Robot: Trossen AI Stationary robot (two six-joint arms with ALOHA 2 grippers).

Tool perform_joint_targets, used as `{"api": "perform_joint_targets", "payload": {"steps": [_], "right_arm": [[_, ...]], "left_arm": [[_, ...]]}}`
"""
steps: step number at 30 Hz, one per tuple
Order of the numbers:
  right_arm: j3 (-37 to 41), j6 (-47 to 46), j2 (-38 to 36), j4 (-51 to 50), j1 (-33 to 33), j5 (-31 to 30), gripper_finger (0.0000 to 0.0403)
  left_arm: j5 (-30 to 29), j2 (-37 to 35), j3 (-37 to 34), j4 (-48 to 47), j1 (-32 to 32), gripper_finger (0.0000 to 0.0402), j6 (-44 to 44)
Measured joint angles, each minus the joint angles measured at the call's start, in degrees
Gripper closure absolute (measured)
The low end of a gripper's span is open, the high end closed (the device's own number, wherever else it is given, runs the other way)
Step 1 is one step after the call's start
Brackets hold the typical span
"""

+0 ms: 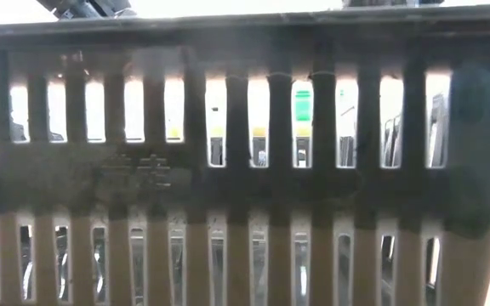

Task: Stack baskets on shelf by color
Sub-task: Put the top right black bin on the shelf

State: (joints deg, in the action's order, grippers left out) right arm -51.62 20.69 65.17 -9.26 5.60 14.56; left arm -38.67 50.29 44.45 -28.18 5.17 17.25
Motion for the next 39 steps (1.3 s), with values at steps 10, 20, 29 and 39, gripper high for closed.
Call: {"api": "perform_joint_targets", "payload": {"steps": [10,20,29,39], "right_arm": [[-0.2,4.9,20.2,7.6,-6.9,-7.2,0.0280],[-15.0,40.4,33.6,-8.8,-12.9,-15.8,0.0280],[-14.1,83.4,39.7,-7.9,-13.2,-27.3,0.0280],[-14.1,88.2,41.1,9.8,-13.3,-27.9,0.0280]], "left_arm": [[1.7,0.0,0.0,1.4,0.5,0.0202,-3.5],[1.7,0.0,0.0,4.4,3.1,0.0202,-7.9],[1.8,0.0,0.0,1.9,3.0,0.0202,-7.8],[1.8,0.0,0.0,-0.1,3.1,0.0202,-5.8]]}}
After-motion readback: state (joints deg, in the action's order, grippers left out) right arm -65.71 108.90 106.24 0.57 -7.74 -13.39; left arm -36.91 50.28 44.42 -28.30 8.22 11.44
